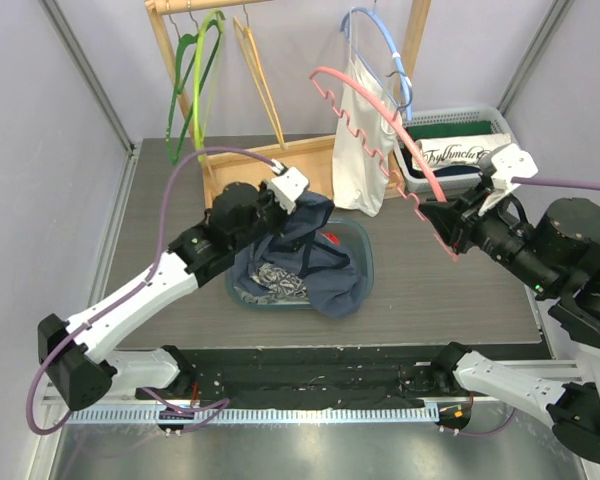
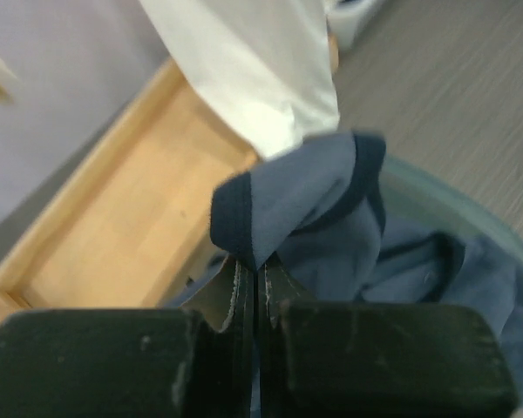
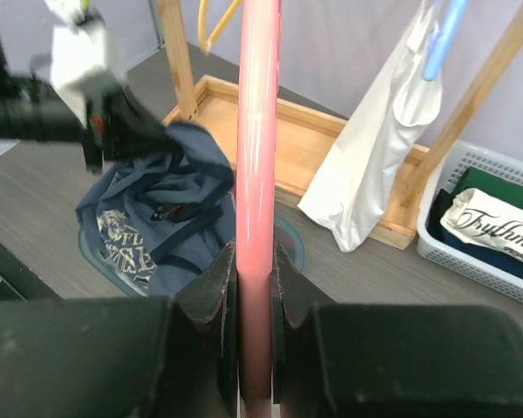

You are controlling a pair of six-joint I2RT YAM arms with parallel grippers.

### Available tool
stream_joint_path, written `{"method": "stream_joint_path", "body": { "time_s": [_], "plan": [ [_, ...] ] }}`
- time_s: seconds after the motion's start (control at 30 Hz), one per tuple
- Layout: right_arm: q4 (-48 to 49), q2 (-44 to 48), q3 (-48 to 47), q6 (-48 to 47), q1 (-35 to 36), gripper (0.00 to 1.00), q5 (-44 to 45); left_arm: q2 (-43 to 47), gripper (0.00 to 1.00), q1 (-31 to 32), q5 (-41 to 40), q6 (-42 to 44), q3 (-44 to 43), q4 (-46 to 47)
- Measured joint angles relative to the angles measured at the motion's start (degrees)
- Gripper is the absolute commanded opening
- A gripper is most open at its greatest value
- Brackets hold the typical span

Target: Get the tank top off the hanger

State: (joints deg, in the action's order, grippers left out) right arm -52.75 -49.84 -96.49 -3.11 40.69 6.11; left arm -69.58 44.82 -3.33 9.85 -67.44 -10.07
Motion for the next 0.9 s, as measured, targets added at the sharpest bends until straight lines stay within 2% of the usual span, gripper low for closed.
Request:
{"method": "stream_joint_path", "body": {
  "time_s": [0.13,0.4,0.5,0.67,0.73,0.9],
  "plan": [
    [0.0,2.1,0.1,0.0,0.0,0.01,3.0,-0.6,0.00,0.3,-0.1,0.9,8.2,-1.0],
    [0.0,1.9,-1.4,0.3,0.0,0.01,7.2,-0.7,0.00,1.2,0.7,4.3,17.8,2.4],
    [0.0,-0.7,-1.5,0.5,0.0,0.01,8.7,-0.9,0.06,1.6,1.3,5.5,22.6,4.8],
    [0.0,-7.2,-2.1,0.7,0.0,0.01,10.4,-0.9,0.21,1.7,1.9,6.0,27.6,8.8],
    [0.0,-9.9,-3.0,0.7,0.0,0.01,10.8,-0.8,0.23,1.7,2.0,6.1,29.5,10.6],
    [1.1,-17.8,-4.9,0.3,-0.1,0.01,11.4,-1.0,0.20,1.7,2.1,5.8,31.6,12.9]
  ]
}}
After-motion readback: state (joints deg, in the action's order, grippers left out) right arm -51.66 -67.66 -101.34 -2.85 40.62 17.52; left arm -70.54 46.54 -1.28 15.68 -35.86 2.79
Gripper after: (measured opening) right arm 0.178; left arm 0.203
